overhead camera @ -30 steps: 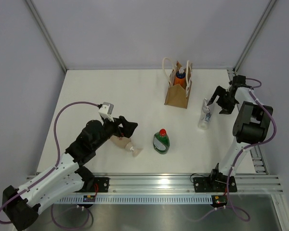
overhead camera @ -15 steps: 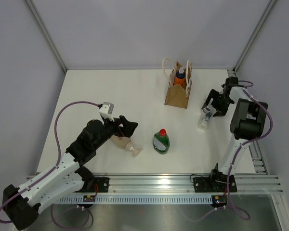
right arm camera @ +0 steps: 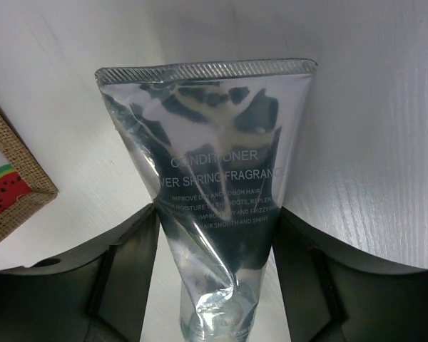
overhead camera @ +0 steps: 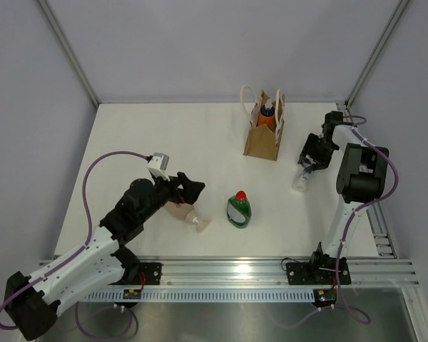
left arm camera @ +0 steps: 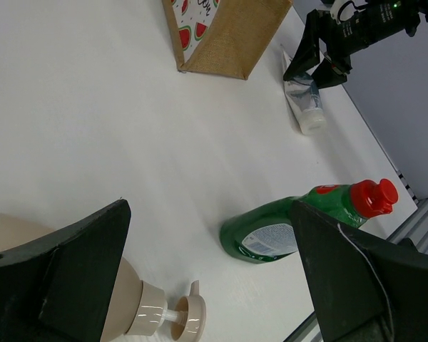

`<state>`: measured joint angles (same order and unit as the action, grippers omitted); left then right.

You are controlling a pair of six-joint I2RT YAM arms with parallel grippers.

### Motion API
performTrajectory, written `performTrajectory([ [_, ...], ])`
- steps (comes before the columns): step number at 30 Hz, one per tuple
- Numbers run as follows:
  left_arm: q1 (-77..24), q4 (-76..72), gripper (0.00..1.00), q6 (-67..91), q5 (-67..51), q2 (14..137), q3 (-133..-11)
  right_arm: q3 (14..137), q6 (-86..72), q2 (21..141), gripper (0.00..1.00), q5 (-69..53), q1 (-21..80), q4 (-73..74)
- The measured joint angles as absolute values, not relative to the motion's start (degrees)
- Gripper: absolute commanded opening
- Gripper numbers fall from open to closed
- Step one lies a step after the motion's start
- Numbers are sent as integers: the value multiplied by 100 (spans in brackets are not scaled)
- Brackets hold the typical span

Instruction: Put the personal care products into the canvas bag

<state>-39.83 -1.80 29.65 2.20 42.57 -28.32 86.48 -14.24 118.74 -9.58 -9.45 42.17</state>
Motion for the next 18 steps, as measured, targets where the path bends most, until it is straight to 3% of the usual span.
performTrajectory([
  [9,-3983,-364,99,2985,200,4268,-2742,8646,-1435,11856,25,-939,-902,4178],
  [15,-3983,-460,99,2989,163,4287,-2672,8589,-1339,11797,5,-1245,-1009,4152],
  [18,-3983,-473,99,2989,163,4287,-2659,8556,-1223,11762,0,-1503,-1166,4136],
])
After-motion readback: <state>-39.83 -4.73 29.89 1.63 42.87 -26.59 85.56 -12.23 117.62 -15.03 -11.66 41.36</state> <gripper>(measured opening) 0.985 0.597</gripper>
